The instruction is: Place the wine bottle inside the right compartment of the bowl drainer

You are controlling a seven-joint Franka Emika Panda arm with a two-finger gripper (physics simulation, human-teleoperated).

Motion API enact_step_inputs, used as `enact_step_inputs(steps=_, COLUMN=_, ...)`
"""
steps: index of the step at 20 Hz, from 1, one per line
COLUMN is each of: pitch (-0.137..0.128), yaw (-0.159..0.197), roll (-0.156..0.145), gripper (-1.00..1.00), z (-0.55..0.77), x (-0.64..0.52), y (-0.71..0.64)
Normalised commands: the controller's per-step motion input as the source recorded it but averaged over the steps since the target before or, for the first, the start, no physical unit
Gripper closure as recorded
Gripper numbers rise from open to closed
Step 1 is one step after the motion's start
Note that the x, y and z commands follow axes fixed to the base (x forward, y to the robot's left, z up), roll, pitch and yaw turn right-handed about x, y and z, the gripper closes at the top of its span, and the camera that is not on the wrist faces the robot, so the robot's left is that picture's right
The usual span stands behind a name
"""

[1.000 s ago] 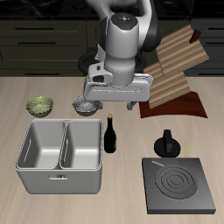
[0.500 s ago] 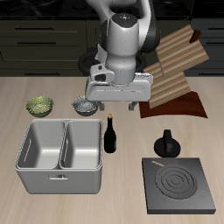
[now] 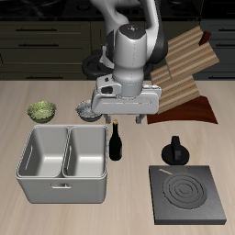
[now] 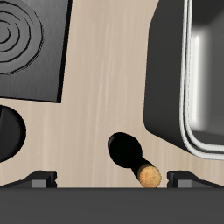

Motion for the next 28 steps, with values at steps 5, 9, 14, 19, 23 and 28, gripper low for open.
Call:
enact_step_inputs(steps=5, pitch=0.030, yaw=-0.049, roll=0.000, gripper=-1.00, z=-0.22, x=0.03, y=0.06)
enact_step_inputs(steps=9, pitch=0.015, yaw=-0.029, roll=-0.002, gripper=-1.00, z=-0.18, x=0.03, y=0.02)
enact_step_inputs(steps=14, pitch=0.023, yaw=-0.015, roll=-0.005, gripper=-1.00, z=-0.20, x=0.00, y=-0.06)
enact_step_inputs(steps=19, pitch=0.002, yaw=0.007, roll=-0.008, gripper=1.00, z=-0.07, x=-0.03, y=-0.10)
enact_step_inputs(steps=23, pitch=-0.002, yaw=0.015, roll=-0.008, gripper=1.00, z=0.04, x=-0.01, y=-0.11)
enact_step_inputs(steps=28, pitch=-0.008, yaw=0.027, roll=-0.009, gripper=1.00, z=0.10, x=-0.02, y=-0.18)
